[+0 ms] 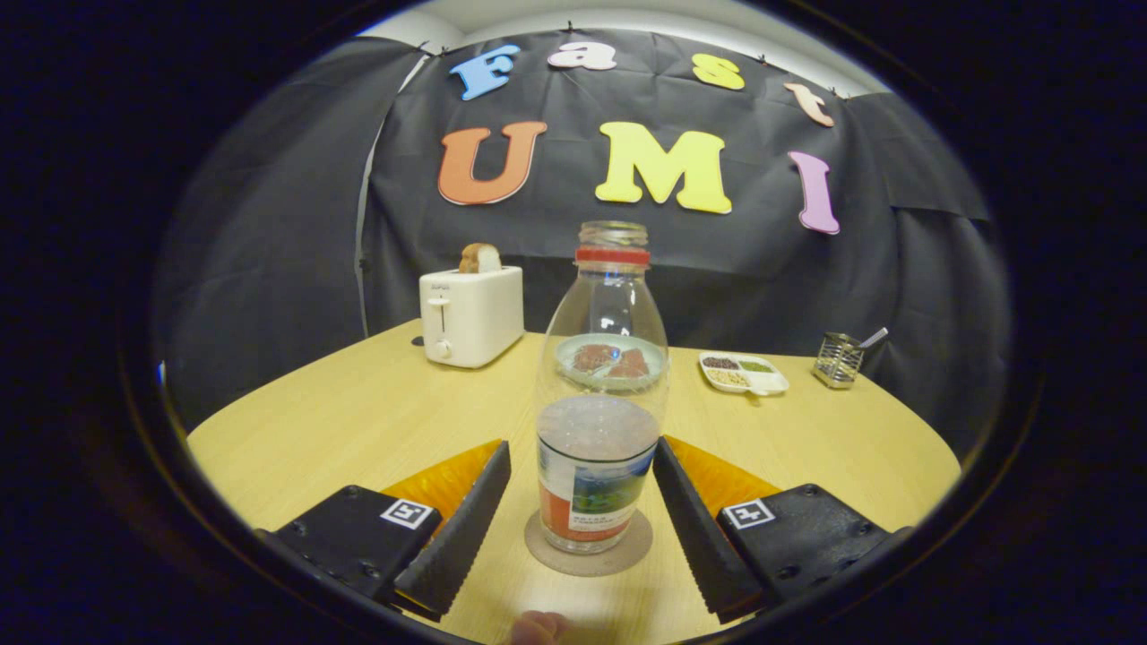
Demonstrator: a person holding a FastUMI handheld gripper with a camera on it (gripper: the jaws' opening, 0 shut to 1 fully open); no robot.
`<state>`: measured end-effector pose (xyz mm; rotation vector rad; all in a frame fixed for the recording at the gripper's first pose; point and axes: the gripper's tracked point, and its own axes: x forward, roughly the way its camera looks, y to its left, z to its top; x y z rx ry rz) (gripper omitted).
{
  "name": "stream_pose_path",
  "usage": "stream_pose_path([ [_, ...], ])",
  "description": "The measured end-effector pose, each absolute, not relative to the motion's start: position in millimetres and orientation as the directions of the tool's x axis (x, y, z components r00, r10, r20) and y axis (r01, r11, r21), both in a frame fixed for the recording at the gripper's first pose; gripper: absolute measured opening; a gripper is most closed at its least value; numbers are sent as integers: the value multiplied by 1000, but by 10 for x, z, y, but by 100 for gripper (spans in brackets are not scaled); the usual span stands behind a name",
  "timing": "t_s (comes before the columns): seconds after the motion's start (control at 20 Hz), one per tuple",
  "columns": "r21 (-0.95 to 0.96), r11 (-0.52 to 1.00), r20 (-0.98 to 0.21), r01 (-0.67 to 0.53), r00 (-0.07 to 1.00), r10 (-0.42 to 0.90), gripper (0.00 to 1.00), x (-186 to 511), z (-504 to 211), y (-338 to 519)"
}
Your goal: Take the bottle from table, then pour the juice into the cup, finally place the bottle on the coaster
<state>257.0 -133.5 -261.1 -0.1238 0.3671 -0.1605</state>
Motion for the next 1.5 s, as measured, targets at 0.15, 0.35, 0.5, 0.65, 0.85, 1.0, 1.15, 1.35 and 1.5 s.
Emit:
stream_pose_path([
  [0.15, -168, 976, -335, 136, 924, -186, 100, 2441, -2476, -1301],
  [0.35, -170, 975, -314, 141, 930, -189, 100, 2200, -2108, -1189],
  [0.5, -148, 979, -261, 139, 949, -175, 100, 1994, -1617, -1025],
  [0.65, -61, 991, -201, 121, 971, -131, 100, 1758, -1033, -800],
  [0.85, -18, 994, -92, 107, 990, -108, 100, 1379, -111, -594],
  [1.0, -44, 993, -58, 114, 992, -116, 100, 1053, 358, -564],
  [1.15, -27, 994, -9, 107, 994, -108, 100, 757, 701, -470],
  [1.35, -10, 996, 10, 87, 996, -87, 100, 383, 748, -372],
  [1.5, -1, 999, 2, 49, 999, -49, 100, 131, 657, -234],
])
